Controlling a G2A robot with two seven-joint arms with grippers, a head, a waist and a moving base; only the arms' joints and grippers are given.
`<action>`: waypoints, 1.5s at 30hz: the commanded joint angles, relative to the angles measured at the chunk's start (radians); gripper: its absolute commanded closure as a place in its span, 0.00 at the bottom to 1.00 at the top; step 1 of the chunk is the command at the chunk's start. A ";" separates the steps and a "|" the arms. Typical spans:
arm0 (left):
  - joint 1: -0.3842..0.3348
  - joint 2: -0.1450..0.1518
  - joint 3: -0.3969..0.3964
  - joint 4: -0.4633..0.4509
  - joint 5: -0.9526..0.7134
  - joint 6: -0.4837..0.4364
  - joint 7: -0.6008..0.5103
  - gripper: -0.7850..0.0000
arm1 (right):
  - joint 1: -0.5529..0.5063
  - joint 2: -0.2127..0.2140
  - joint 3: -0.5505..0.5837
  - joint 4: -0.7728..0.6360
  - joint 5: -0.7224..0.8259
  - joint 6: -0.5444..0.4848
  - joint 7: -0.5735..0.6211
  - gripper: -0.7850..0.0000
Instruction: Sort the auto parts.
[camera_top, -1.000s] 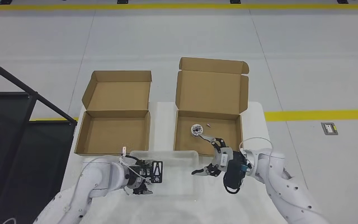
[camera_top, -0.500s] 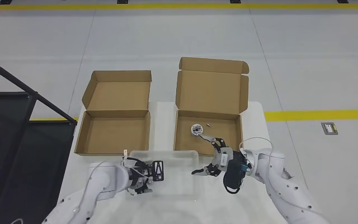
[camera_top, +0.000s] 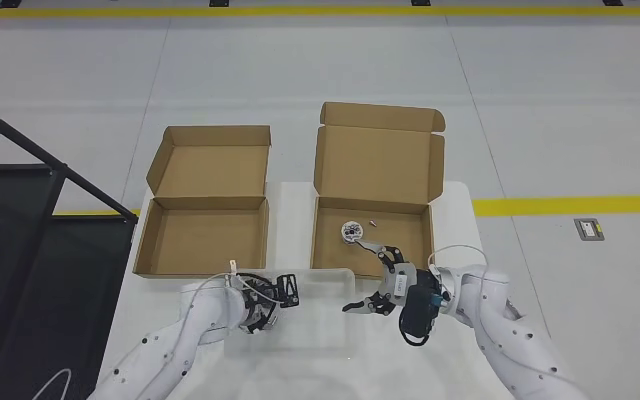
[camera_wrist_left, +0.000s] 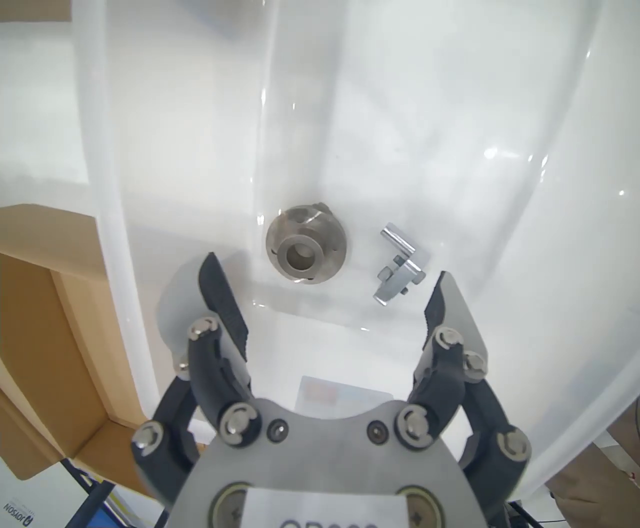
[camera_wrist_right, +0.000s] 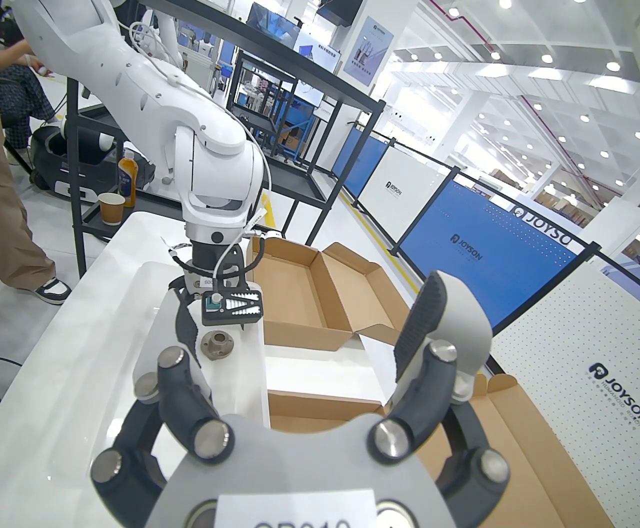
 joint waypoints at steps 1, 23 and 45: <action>-0.008 -0.008 0.002 0.014 -0.005 0.007 -0.003 0.23 | 0.000 0.000 0.000 0.000 0.000 0.000 0.000 0.00; -0.032 -0.064 -0.016 0.103 -0.004 0.024 -0.014 0.49 | 0.000 0.000 0.000 0.000 0.000 0.000 0.000 0.00; -0.030 -0.104 -0.054 0.161 -0.011 -0.005 -0.019 0.62 | 0.000 0.000 0.000 0.000 0.000 0.000 0.000 0.00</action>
